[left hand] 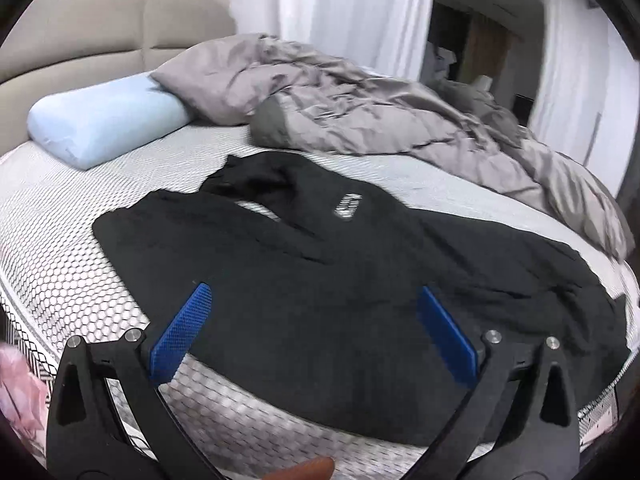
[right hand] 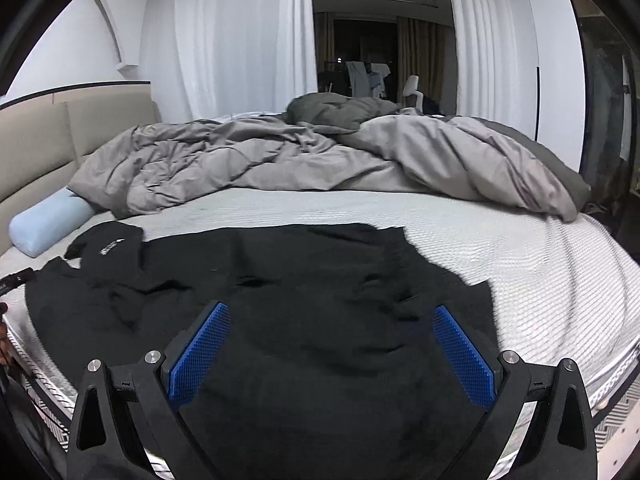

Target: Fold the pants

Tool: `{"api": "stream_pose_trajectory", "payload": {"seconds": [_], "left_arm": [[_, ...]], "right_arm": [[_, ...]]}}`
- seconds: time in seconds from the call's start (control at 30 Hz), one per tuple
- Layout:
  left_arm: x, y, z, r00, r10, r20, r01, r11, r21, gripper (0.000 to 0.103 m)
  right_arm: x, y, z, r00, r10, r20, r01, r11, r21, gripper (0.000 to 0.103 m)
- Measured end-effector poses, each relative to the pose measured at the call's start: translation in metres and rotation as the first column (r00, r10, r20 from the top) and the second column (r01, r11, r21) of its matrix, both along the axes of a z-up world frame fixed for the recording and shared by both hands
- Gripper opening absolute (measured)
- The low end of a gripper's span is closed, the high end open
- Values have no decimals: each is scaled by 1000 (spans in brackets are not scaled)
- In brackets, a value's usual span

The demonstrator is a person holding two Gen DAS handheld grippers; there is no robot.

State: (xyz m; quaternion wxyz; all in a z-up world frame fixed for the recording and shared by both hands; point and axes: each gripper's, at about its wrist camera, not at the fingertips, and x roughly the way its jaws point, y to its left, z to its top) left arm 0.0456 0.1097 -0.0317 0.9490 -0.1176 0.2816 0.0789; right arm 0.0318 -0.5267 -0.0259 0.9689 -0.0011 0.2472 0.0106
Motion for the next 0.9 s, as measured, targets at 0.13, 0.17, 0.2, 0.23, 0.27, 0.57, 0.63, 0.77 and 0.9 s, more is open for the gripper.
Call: {"api": "stream_pose_trajectory", "payload": {"seconds": [0.13,0.17,0.2,0.23,0.27,0.57,0.63,0.77,0.9], "left_arm": [[8,27,-13,999,22,-35,-23,999,-28,102],[10,32,-16,999,20,-43,-22,999,-43,102],[11,37,-17,999,18,-48,-20,998,-55,102],[13,41,-19,998,14,-55,-17,998,-62,102],[15,45,-22,998,12,-65,-16,998,-61,102],[24,31,-41,993,-14,-118,10,999,-34,102],[25,19,-42,992,-26,-121,25,1000,-16,102],[28,-4,-41,991,-54,-119,55,998,-1,102],[30,-19,-40,990,-74,-120,76,997,6,102]], "right_arm": [[-4,-47,-10,997,-51,-62,55,997,58,103],[-5,-54,-12,995,-59,-75,64,995,75,103],[-9,-66,-18,992,-81,-101,92,990,103,103],[-12,-73,-23,988,-99,-122,114,986,122,103],[-15,-83,-29,983,-115,-142,134,982,134,103],[1,-135,-81,961,-39,-274,128,940,315,87],[7,-140,-85,959,-39,-281,137,931,338,81],[9,-121,-68,953,-21,-303,95,969,230,50],[7,-105,-61,933,2,-359,40,993,111,26]]}}
